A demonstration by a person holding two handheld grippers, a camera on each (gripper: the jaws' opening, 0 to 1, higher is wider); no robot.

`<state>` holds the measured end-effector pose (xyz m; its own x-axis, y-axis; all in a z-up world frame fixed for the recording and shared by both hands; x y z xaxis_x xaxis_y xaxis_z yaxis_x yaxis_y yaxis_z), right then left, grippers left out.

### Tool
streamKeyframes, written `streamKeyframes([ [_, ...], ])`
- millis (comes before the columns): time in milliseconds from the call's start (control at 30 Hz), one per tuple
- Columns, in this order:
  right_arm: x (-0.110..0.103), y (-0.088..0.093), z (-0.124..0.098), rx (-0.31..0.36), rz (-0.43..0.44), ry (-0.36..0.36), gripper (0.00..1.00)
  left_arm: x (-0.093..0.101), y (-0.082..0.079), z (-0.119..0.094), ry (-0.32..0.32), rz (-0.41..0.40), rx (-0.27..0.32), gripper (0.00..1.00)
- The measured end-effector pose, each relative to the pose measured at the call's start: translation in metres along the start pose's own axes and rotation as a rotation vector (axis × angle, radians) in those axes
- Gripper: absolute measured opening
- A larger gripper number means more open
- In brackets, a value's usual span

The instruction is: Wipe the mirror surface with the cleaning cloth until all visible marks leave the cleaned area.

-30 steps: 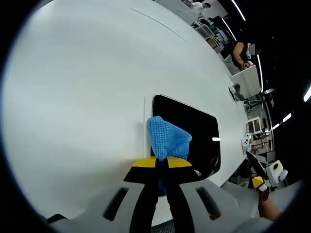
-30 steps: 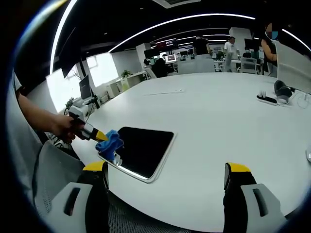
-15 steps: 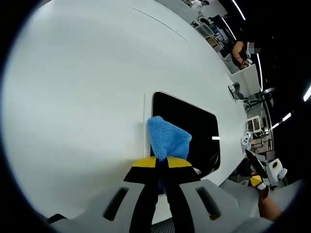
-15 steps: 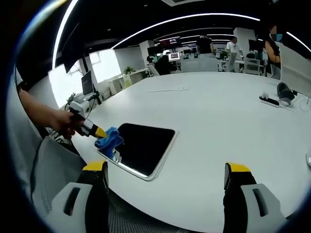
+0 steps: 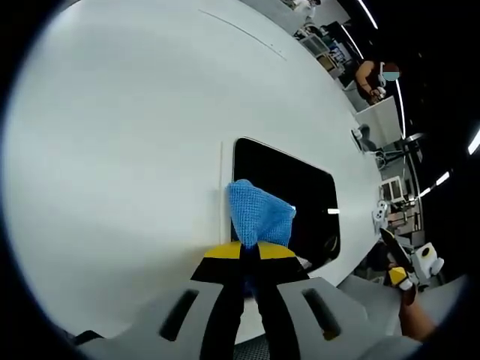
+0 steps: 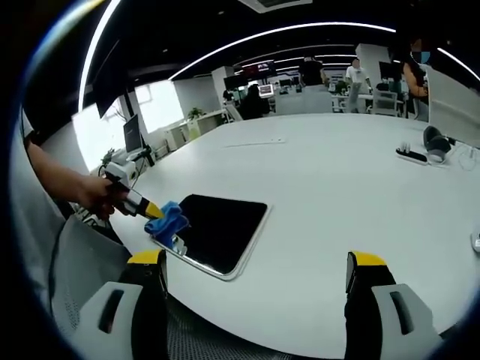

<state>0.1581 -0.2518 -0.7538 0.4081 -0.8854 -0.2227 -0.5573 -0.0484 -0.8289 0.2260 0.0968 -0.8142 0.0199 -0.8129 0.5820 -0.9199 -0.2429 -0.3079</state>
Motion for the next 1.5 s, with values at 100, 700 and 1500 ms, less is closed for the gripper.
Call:
streamKeyframes([
  [100,-0.001,0.001,0.000,0.002,0.006,-0.001,0.99,-0.001,0.002,0.000,0.001,0.000,0.000,0.03],
  [700,0.002,-0.001,0.004,0.004,0.014,-0.007,0.99,-0.004,0.015,-0.009,0.005,-0.019,-0.042,0.03],
  [1500,0.004,-0.003,0.006,-0.005,0.006,-0.013,0.99,0.000,0.015,-0.010,-0.020,0.047,-0.036,0.02],
])
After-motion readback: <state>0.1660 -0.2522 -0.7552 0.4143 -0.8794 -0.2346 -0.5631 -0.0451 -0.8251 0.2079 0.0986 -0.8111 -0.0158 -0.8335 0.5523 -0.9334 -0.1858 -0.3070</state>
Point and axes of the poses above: the point that each gripper's makers call its tool centre point, and the gripper's own axes: z roughly forward along the fingers, x roughly to its right, y roughly out of its underside, the point moved 7 cm from there along -z, roughly backward along the fingers, and after that the axes turned 1 degree about z, right-handed, at the moved point
